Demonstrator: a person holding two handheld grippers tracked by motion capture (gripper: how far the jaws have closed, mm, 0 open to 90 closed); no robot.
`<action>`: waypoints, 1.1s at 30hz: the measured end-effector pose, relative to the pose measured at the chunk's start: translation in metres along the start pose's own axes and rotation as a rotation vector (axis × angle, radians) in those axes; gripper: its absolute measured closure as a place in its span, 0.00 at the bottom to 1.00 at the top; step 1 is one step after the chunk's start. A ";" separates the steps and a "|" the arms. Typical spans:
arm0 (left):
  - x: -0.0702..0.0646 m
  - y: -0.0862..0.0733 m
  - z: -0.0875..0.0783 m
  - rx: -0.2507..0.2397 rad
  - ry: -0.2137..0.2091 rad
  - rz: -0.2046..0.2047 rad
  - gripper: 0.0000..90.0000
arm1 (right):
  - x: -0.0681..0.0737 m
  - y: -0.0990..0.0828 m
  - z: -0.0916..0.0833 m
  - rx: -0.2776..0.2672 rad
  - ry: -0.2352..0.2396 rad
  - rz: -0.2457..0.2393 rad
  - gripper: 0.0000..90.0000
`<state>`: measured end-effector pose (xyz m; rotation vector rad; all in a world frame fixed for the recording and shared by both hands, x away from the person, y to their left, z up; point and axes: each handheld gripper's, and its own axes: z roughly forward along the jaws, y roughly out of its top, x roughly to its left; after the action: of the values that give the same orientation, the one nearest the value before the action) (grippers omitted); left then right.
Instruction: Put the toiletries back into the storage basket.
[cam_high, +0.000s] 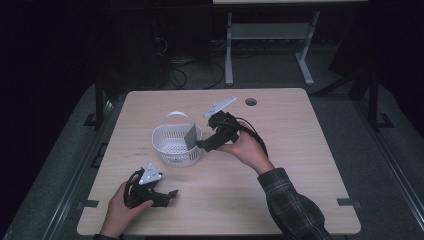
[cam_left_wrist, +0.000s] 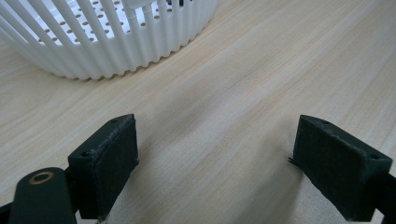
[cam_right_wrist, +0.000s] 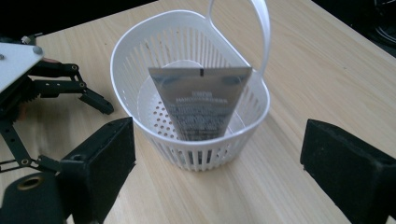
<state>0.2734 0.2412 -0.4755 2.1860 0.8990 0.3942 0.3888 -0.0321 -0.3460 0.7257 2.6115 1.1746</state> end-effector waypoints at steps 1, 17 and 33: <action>0.000 0.000 0.000 0.000 0.000 0.000 0.14 | 0.000 -0.002 -0.001 0.000 0.000 0.002 0.11; 0.000 0.000 0.000 0.004 -0.001 0.003 0.14 | -0.005 -0.052 -0.028 0.003 -0.059 0.044 0.10; -0.001 0.000 0.000 -0.003 0.003 -0.001 0.14 | -0.015 -0.125 -0.053 0.002 -0.104 0.138 0.05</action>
<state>0.2728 0.2410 -0.4757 2.1831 0.9008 0.3981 0.3385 -0.1450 -0.4042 0.9541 2.5124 1.1378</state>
